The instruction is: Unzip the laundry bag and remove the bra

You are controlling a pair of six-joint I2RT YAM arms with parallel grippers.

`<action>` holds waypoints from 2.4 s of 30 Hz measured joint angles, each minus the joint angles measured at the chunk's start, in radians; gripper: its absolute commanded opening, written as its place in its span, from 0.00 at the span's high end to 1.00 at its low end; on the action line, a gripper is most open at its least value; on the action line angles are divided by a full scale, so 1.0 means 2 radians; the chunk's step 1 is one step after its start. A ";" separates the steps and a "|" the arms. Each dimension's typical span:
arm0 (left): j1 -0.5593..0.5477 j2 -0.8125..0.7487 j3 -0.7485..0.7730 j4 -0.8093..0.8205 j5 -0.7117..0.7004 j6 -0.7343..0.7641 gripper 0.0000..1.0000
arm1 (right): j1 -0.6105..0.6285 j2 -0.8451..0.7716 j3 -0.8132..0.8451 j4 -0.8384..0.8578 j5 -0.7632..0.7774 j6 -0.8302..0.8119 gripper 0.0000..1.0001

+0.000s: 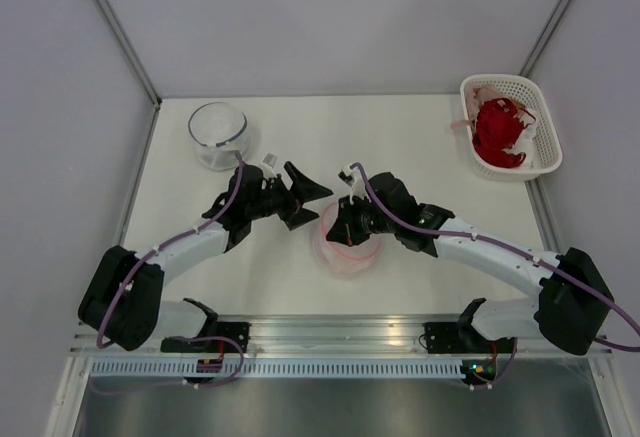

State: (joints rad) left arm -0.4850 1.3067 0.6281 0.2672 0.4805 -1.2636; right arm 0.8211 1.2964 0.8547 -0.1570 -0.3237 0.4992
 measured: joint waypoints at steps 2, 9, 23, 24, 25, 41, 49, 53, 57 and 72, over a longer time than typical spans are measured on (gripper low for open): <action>-0.002 0.024 0.010 0.003 0.005 0.000 0.00 | 0.000 0.001 0.000 -0.003 0.003 -0.001 1.00; -0.014 0.086 0.042 -0.003 0.037 0.013 0.10 | 0.001 0.001 0.000 -0.019 0.017 -0.006 1.00; -0.019 0.067 0.028 0.013 0.063 0.028 0.88 | 0.001 0.008 0.001 -0.035 0.053 -0.008 1.00; -0.019 0.068 0.027 0.014 0.063 0.029 0.93 | 0.001 0.008 0.001 -0.037 0.055 -0.008 1.00; -0.020 0.071 0.026 0.016 0.063 0.029 0.98 | 0.001 0.007 0.001 -0.041 0.059 -0.009 1.00; 0.030 0.094 0.018 0.036 0.089 0.029 0.98 | 0.001 -0.020 0.006 -0.080 0.119 -0.013 1.00; 0.080 0.094 0.018 0.040 0.120 0.029 0.98 | 0.001 -0.021 0.007 -0.095 0.152 -0.013 0.99; 0.091 0.110 0.027 0.041 0.150 0.032 0.98 | 0.001 -0.015 0.007 -0.104 0.175 -0.012 0.99; 0.102 0.142 0.033 0.042 0.174 0.042 0.98 | 0.001 0.005 0.009 -0.117 0.205 -0.010 1.00; 0.123 0.170 0.067 0.003 0.208 0.095 0.98 | 0.001 0.072 0.049 -0.167 0.333 0.017 1.00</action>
State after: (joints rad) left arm -0.2398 1.6474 0.7616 0.2733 0.8970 -1.0744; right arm 0.8223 1.4403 0.9535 -0.4915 0.3431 0.5323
